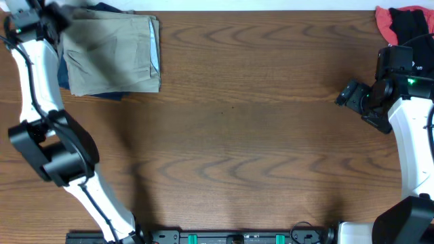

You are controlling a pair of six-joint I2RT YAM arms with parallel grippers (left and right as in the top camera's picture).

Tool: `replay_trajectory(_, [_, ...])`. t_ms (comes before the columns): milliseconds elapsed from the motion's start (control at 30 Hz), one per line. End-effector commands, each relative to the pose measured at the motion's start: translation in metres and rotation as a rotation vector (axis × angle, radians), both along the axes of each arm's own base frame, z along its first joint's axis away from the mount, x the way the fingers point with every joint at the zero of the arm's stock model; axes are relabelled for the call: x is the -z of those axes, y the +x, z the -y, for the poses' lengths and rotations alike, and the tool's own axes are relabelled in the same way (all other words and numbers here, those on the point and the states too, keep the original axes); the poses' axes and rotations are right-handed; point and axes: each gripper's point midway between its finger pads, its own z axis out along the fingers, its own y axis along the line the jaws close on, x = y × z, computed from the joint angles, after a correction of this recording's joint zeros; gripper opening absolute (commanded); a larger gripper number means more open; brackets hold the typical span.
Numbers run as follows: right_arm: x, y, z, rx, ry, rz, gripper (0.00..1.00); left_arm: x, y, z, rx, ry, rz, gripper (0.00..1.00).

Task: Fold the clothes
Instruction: 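Lay the khaki shorts onto the dark clothes stack with the left gripper, then press and straighten the shorts on the stack with the left gripper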

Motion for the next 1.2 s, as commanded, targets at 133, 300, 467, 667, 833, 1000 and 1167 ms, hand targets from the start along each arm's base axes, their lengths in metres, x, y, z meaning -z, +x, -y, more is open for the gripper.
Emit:
replay_trajectory(133, [-0.005,0.0,0.002,-0.003,-0.012,0.013,0.99,0.021,0.032,0.049,0.104,-0.051,0.026,0.31])
replay_trajectory(300, [-0.005,0.0,0.002,-0.003,-0.012,0.013,0.99,0.074,0.049,0.055,0.119,-0.061,-0.022,0.36])
replay_trajectory(467, [-0.005,0.0,0.002,-0.003,-0.012,0.013,0.99,0.145,0.046,0.056,0.116,-0.102,-0.143,0.45])
replay_trajectory(667, [-0.005,0.0,0.002,-0.003,-0.012,0.013,0.99,0.164,0.035,0.058,0.112,-0.128,-0.214,0.45])
replay_trajectory(833, [-0.005,0.0,0.002,-0.003,-0.012,0.013,0.99,0.1,0.034,0.066,0.15,-0.127,-0.124,0.79])
replay_trajectory(1000, [-0.005,0.0,0.002,-0.003,-0.012,0.013,0.99,0.012,0.013,0.089,0.235,-0.157,-0.029,0.99])
replay_trajectory(1167, [-0.005,0.0,0.002,-0.003,-0.012,0.013,0.99,-0.025,-0.042,0.104,0.228,-0.194,-0.122,0.98])
